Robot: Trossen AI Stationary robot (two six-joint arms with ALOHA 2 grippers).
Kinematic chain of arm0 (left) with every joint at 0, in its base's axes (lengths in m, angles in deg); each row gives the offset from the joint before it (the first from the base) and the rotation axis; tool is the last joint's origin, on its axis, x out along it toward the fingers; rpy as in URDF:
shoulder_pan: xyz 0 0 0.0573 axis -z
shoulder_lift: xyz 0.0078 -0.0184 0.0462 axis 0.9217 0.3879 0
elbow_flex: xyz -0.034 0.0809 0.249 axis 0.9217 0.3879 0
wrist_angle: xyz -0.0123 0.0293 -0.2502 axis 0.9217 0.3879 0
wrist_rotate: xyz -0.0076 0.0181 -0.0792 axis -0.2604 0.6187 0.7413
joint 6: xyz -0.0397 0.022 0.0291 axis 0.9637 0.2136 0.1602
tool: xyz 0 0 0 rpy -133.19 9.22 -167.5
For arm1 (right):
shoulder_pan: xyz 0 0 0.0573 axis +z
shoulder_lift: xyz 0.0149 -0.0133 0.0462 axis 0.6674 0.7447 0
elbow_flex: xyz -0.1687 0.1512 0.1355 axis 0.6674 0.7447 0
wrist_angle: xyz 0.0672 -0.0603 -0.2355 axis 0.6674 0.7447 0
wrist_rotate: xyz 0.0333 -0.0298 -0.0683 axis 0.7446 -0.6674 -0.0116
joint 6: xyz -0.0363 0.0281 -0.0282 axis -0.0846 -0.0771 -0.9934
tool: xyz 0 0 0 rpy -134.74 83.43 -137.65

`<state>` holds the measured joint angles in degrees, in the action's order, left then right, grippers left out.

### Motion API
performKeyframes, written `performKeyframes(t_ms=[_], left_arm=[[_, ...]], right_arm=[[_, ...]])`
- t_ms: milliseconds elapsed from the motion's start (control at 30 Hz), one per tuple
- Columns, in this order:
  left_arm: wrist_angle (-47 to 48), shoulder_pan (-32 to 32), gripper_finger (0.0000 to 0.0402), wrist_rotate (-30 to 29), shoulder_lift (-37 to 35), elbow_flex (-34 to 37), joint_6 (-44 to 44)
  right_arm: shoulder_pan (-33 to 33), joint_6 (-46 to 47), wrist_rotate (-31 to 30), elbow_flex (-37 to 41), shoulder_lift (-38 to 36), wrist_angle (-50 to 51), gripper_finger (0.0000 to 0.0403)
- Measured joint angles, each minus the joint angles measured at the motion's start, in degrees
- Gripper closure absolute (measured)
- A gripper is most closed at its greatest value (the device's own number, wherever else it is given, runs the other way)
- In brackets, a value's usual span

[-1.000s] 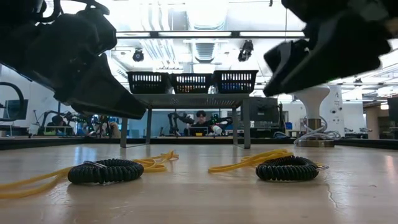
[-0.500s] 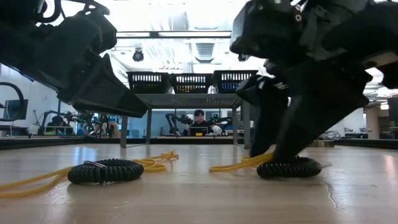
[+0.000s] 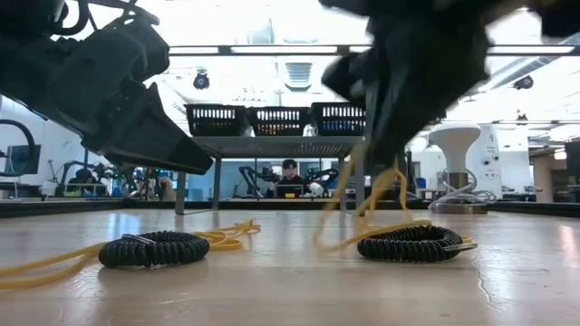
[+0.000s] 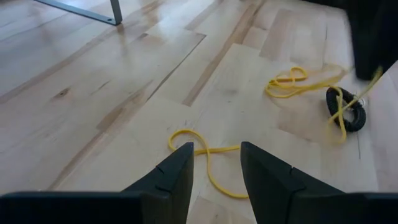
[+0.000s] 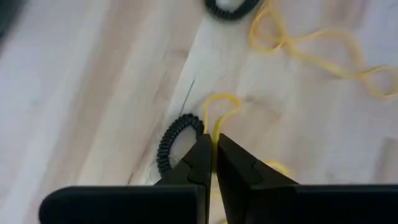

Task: Pick & Place Office Desk Supplies
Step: Put the yellow rubber band into the middle black basket

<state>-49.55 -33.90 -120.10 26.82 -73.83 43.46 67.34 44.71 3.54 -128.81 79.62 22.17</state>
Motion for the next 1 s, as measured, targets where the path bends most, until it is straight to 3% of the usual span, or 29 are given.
performKeyframes(t_ms=[133, 200, 333, 400, 500, 633, 833, 1000], left_arm=[[0.43, 0.0, 0.0265, 0.39, 0.0, 0.01, 0.01], [0.46, 0.0, 0.0265, 0.41, 0.0, 0.01, 0.02], [0.3, 0.02, 0.0265, 0.41, 0.0, 0.01, 0.03], [-0.63, 0.04, 0.0265, 0.41, 0.0, -0.01, 0.0], [-4.79, 0.04, 0.0265, -0.45, 0.0, -0.14, -2.41], [-10.3, 0.04, 0.0265, -2.94, 0.0, -0.31, -7.57], [-9.9, -0.11, 0.0265, -4.12, 0.0, -0.35, -7.56], [-8.81, -0.11, 0.0265, -4.12, 0.0, -0.3, -6.47]], right_arm=[[0.0, -1.12, -2.7, 2.9, -4.73, -1.31, 0.0391], [0.04, -1.32, -9.49, 6.09, -6.33, -5.43, 0.0391], [-0.05, 2.24, -28.09, 14.96, -9.03, -22.98, 0.039], [-0.35, 2.38, -32.13, 19.45, -9.85, -31.22, 0.039], [-0.63, 0.27, -32.38, 24.08, -11.02, -40.98, 0.039], [-1.1, -6.21, -33.02, 24.96, -14.65, -42.6, 0.039], [-4.9, -16.02, -31.33, 18.92, -23.08, -41.35, 0.039], [-11.17, -22.95, -31.02, 10.57, -26.02, -32.91, 0.039]])
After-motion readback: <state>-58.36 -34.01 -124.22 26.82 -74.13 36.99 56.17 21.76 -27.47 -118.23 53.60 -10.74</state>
